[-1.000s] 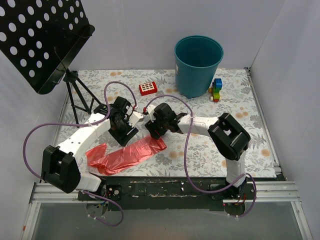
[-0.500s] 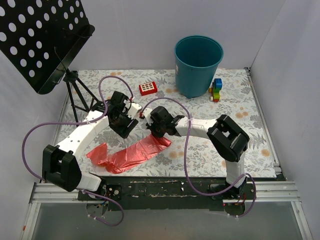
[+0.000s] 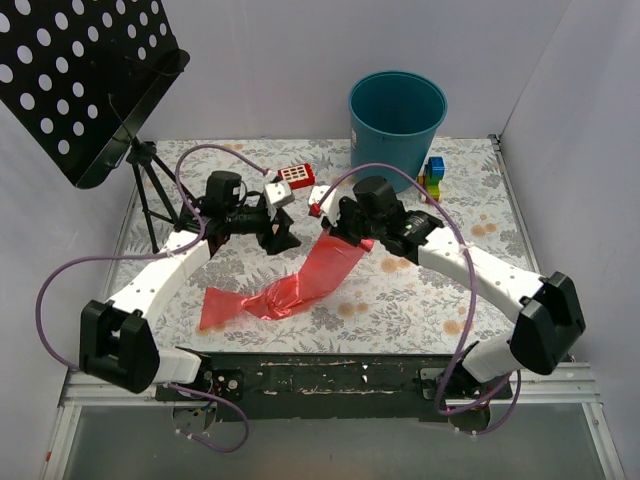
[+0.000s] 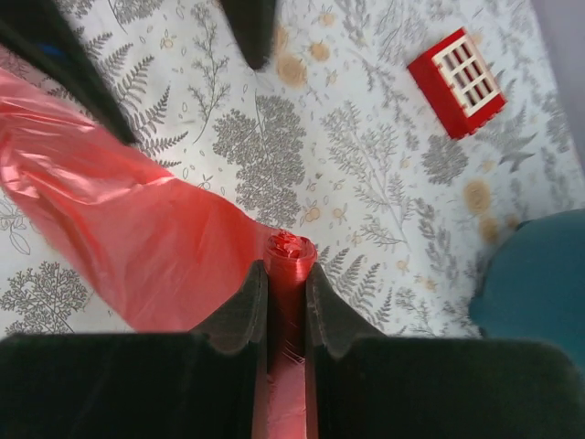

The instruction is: Put the trash bags into the trash bin

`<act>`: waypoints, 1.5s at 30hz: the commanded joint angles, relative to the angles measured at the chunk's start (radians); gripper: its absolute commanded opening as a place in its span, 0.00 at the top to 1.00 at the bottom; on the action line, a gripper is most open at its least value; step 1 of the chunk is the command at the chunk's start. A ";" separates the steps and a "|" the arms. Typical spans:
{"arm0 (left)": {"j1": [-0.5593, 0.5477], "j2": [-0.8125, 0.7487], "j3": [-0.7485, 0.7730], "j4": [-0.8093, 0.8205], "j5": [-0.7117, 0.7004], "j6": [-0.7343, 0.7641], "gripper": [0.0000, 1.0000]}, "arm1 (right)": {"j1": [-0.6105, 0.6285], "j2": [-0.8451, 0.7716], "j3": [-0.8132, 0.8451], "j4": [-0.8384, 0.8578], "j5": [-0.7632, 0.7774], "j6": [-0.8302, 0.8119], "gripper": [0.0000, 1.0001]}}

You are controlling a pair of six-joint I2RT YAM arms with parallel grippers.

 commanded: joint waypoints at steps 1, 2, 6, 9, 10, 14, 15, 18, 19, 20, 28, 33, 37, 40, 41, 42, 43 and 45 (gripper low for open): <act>0.001 0.110 0.122 0.139 0.262 -0.005 0.39 | 0.010 -0.103 0.037 -0.049 -0.010 -0.121 0.99; -0.005 0.136 0.139 0.141 0.292 0.005 0.39 | 0.010 -0.117 0.042 -0.048 0.014 -0.129 0.99; -0.045 0.167 0.167 0.170 0.309 0.046 0.39 | 0.010 -0.150 0.079 -0.048 0.088 -0.149 0.99; -0.061 0.179 0.167 0.219 0.320 0.011 0.40 | 0.008 -0.142 0.128 -0.057 0.114 -0.136 0.99; -0.068 0.185 0.164 0.230 0.323 0.005 0.41 | 0.010 -0.131 0.158 -0.074 0.117 -0.119 0.99; -0.107 0.207 0.138 0.317 0.308 -0.035 0.42 | 0.008 -0.088 0.251 -0.126 0.125 -0.077 0.99; -0.119 0.211 0.124 0.358 0.297 -0.052 0.42 | 0.008 -0.088 0.252 -0.126 0.122 -0.079 0.99; -0.148 0.216 0.072 0.512 0.189 -0.130 0.43 | 0.008 -0.079 0.280 -0.146 0.124 -0.079 0.99; -0.150 0.216 0.049 0.565 0.165 -0.170 0.43 | 0.008 -0.077 0.287 -0.152 0.122 -0.082 0.99; -0.150 0.216 0.037 0.613 0.135 -0.195 0.43 | 0.008 -0.076 0.295 -0.161 0.125 -0.085 0.99; -0.105 0.110 0.087 0.465 0.141 -0.196 0.48 | 0.008 -0.082 0.341 -0.220 0.127 -0.097 0.99; -0.084 0.033 0.009 0.457 0.076 -0.172 0.36 | 0.008 -0.096 0.352 -0.237 0.121 -0.106 0.99; -0.091 0.122 0.016 0.583 0.139 -0.261 0.35 | 0.008 -0.097 0.364 -0.249 0.125 -0.097 0.99; -0.110 0.213 0.076 0.610 0.173 -0.281 0.36 | 0.008 -0.097 0.376 -0.258 0.116 -0.096 0.99; -0.114 0.234 0.092 0.620 0.177 -0.284 0.37 | 0.008 -0.097 0.380 -0.260 0.113 -0.091 0.99; -0.116 0.254 0.098 0.633 0.182 -0.290 0.37 | 0.010 -0.096 0.386 -0.263 0.111 -0.085 0.99; -0.116 0.270 0.101 0.652 0.185 -0.291 0.38 | 0.008 -0.091 0.392 -0.269 0.110 -0.080 0.99; -0.116 0.291 0.106 0.684 0.184 -0.310 0.40 | 0.008 -0.091 0.395 -0.267 0.105 -0.070 0.99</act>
